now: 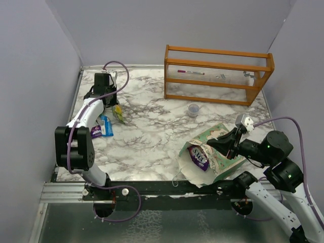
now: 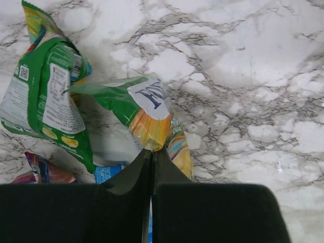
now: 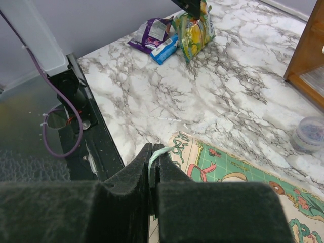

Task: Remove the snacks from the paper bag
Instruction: Place the snack at the center of the board.

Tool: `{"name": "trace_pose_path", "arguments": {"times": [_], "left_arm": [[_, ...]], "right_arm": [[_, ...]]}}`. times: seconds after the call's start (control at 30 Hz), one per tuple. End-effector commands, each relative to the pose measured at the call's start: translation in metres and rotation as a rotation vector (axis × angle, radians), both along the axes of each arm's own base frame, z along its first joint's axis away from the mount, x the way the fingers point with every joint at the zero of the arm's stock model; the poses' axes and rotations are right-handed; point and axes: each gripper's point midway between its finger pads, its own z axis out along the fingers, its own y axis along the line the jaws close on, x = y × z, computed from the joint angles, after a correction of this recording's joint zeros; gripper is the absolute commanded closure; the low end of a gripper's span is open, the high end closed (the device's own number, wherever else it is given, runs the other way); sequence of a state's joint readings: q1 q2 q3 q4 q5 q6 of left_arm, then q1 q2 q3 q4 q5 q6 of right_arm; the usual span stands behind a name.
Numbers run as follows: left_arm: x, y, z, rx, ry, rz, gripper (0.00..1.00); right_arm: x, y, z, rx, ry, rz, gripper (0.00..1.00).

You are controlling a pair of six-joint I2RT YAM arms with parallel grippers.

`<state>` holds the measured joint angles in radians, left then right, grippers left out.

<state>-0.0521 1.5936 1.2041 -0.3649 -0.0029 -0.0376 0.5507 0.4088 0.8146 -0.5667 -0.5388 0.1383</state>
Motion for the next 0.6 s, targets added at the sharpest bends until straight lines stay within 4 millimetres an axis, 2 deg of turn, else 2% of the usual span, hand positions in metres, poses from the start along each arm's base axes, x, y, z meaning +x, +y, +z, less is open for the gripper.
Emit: {"name": "trace_pose_path", "arguments": {"times": [0.0, 0.07, 0.1, 0.23, 0.3, 0.4, 0.43, 0.5, 0.57], "left_arm": [[0.022, 0.034, 0.010, -0.031, -0.097, 0.093, 0.99], [0.020, 0.056, 0.005, 0.002, -0.076, 0.179, 0.80], [0.018, 0.060, 0.004, 0.014, -0.058, 0.197, 0.72], [0.008, 0.043, 0.035, -0.056, -0.122, 0.164, 0.39], [-0.005, 0.035, 0.051, -0.062, -0.155, 0.168, 0.32], [-0.027, 0.023, 0.068, -0.063, -0.175, 0.183, 0.30], [-0.034, 0.015, 0.074, -0.078, -0.180, 0.173, 0.29], [-0.052, -0.005, 0.080, -0.130, -0.172, 0.138, 0.21], [-0.075, -0.034, 0.082, -0.235, -0.165, 0.086, 0.17]], "right_arm": [[0.004, 0.001, 0.003, 0.014, -0.012, -0.015, 0.98], [0.004, 0.001, 0.004, 0.015, -0.013, -0.013, 0.98], [0.004, 0.001, 0.004, 0.015, -0.016, -0.011, 0.98], [0.001, -0.001, 0.006, 0.022, -0.030, -0.009, 0.98], [0.000, -0.002, 0.008, 0.028, -0.038, -0.014, 0.98], [0.001, -0.003, 0.009, 0.030, -0.042, -0.024, 0.98], [0.001, -0.003, 0.009, 0.031, -0.042, -0.024, 0.98], [0.001, -0.004, 0.009, 0.033, -0.045, -0.027, 0.98], [0.001, -0.005, 0.011, 0.037, -0.052, -0.034, 0.98]]}}
